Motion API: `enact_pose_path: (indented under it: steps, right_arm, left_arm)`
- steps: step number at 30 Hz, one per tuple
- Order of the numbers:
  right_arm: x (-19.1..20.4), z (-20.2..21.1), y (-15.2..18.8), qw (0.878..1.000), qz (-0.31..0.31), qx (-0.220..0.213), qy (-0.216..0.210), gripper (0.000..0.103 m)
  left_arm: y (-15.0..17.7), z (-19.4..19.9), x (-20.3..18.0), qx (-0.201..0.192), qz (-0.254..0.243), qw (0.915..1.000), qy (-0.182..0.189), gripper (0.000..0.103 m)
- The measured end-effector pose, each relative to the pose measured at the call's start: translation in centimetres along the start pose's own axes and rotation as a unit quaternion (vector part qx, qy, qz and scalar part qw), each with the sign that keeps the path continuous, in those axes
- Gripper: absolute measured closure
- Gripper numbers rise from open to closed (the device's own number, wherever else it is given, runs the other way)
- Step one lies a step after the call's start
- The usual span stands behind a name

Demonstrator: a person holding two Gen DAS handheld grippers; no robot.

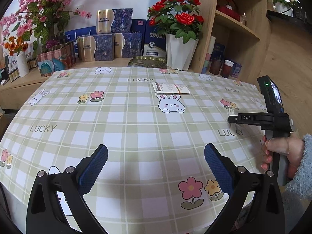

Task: Collect trash
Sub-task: 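Move the right tool to the table and grasp the white plastic fork, then grasp the printed leaflet with the left tool while the right tool holds the fork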

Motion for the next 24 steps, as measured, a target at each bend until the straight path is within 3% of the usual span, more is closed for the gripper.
enact_pose_path:
  steps: [1,4,10,17,19,24]
  right_arm:
    - [0.3,0.1,-0.1,1.000,0.011,-0.002,-0.003,0.086]
    - [0.9,0.9,-0.8,0.998,0.041,-0.036,-0.033,0.087]
    - [0.2,2.1,-1.3,0.991,0.078,-0.102,-0.021,0.087]
    - [-2.9,1.6,-1.0,0.992,0.018,-0.118,-0.035,0.087]
    - [-3.3,1.7,-1.3,0.991,0.005,-0.123,-0.047,0.087]
    - [-3.2,1.4,-1.2,0.991,0.008,-0.121,-0.057,0.087]
  left_arm:
    - [0.0,-0.2,0.1,0.002,0.002,1.0000,0.001,0.006]
    - [-0.5,-1.1,0.5,0.011,0.014,0.9998,0.012,0.006]
    - [-2.8,-3.5,1.0,0.023,0.044,0.9979,0.040,0.006]
    - [-8.2,-9.4,0.0,0.033,-0.045,0.9977,0.039,0.006]
    - [-9.5,-11.7,0.6,0.044,-0.031,0.9965,0.063,0.006]
    - [-12.4,-17.1,2.2,0.071,0.044,0.9943,0.067,0.006]
Point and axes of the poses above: each gripper's, at about its wrist camera, not at the fingertips, and z roughly against the way its jaws point, x to its left, y to its underside, the point moved 2 cm from there along -z, roughly the way its jaws point, and after that the axes turned 8 degrees about y, right-handed, at the moved point
